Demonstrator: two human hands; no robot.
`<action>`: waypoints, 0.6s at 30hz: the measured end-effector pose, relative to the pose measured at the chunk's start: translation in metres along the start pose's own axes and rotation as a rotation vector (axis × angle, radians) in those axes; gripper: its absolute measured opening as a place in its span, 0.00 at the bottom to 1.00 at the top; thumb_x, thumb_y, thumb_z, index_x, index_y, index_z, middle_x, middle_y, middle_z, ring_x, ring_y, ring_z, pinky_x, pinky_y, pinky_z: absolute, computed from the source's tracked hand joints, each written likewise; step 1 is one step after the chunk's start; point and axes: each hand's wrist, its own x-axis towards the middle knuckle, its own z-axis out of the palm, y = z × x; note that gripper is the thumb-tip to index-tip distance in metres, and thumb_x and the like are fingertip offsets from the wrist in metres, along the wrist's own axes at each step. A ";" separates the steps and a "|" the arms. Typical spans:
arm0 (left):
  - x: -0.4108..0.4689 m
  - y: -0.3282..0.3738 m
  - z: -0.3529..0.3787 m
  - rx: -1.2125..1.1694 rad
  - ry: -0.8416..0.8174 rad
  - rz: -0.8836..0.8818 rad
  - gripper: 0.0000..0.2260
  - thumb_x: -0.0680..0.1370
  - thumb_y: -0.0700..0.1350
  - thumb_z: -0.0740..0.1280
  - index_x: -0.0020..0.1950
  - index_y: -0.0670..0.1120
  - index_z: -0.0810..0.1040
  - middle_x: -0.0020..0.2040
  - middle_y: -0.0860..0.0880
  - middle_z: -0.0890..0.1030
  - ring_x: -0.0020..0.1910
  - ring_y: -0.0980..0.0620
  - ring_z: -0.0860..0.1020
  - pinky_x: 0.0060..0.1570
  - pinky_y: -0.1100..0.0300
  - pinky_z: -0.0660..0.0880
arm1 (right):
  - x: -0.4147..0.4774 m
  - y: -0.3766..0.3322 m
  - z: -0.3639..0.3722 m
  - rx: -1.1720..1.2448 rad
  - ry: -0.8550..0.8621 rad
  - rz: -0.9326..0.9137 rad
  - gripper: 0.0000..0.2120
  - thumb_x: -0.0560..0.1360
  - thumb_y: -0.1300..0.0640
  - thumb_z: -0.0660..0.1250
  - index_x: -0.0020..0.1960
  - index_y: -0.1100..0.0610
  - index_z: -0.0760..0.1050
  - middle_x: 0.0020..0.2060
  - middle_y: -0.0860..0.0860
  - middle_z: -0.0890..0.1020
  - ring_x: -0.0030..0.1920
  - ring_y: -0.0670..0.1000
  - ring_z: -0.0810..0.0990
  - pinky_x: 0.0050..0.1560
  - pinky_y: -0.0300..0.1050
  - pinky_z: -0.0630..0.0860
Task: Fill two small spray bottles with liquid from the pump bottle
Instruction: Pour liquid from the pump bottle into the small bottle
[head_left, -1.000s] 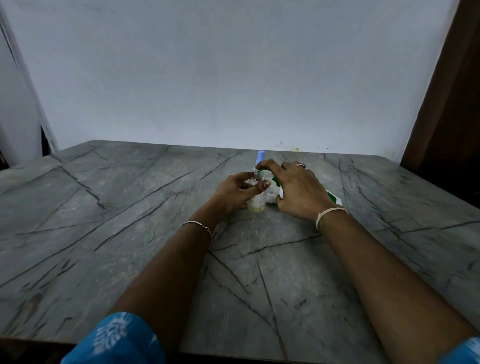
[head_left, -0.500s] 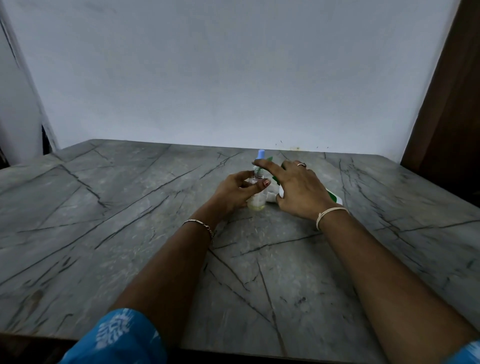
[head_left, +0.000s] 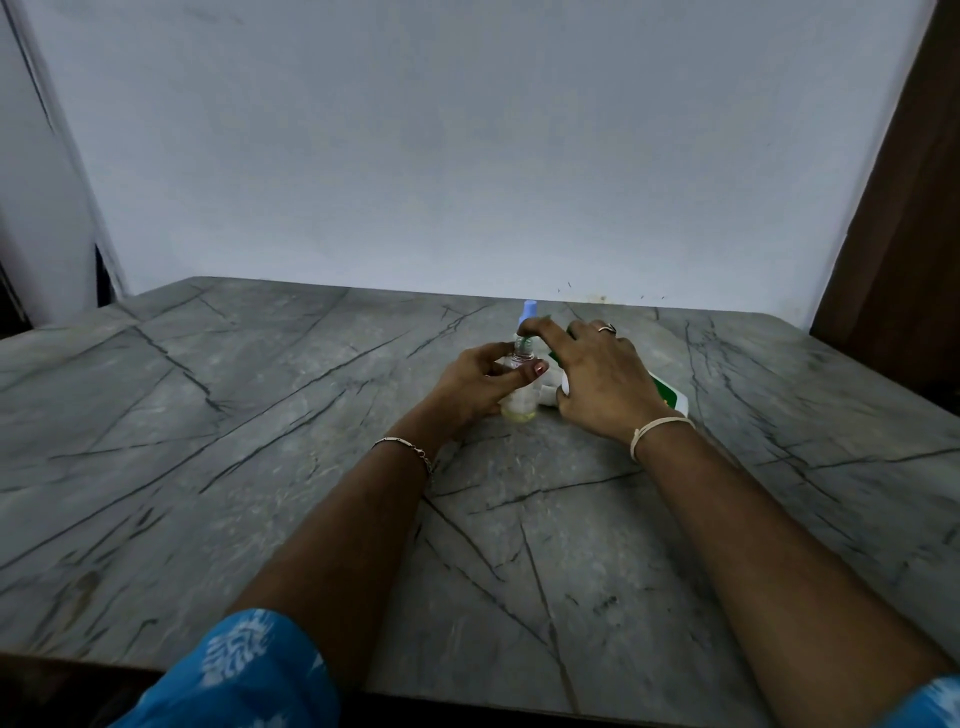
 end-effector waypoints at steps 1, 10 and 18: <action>0.000 0.000 0.000 0.008 -0.002 0.002 0.22 0.72 0.57 0.72 0.64 0.53 0.74 0.50 0.49 0.82 0.51 0.49 0.81 0.54 0.46 0.78 | -0.001 0.000 -0.001 -0.001 -0.004 -0.001 0.37 0.71 0.55 0.69 0.74 0.43 0.55 0.52 0.55 0.76 0.58 0.59 0.73 0.57 0.55 0.71; -0.002 0.002 0.001 0.014 0.002 0.000 0.17 0.71 0.57 0.72 0.58 0.57 0.75 0.47 0.49 0.83 0.49 0.48 0.81 0.51 0.46 0.79 | 0.002 -0.003 -0.005 0.104 -0.030 0.011 0.33 0.69 0.59 0.68 0.71 0.47 0.60 0.49 0.54 0.75 0.55 0.59 0.73 0.55 0.56 0.73; -0.003 0.003 0.000 0.022 -0.008 0.021 0.22 0.72 0.57 0.71 0.63 0.51 0.75 0.48 0.49 0.82 0.49 0.51 0.81 0.48 0.54 0.80 | -0.003 -0.001 -0.003 0.075 0.000 0.007 0.37 0.69 0.57 0.70 0.71 0.41 0.56 0.50 0.54 0.76 0.56 0.58 0.74 0.55 0.54 0.72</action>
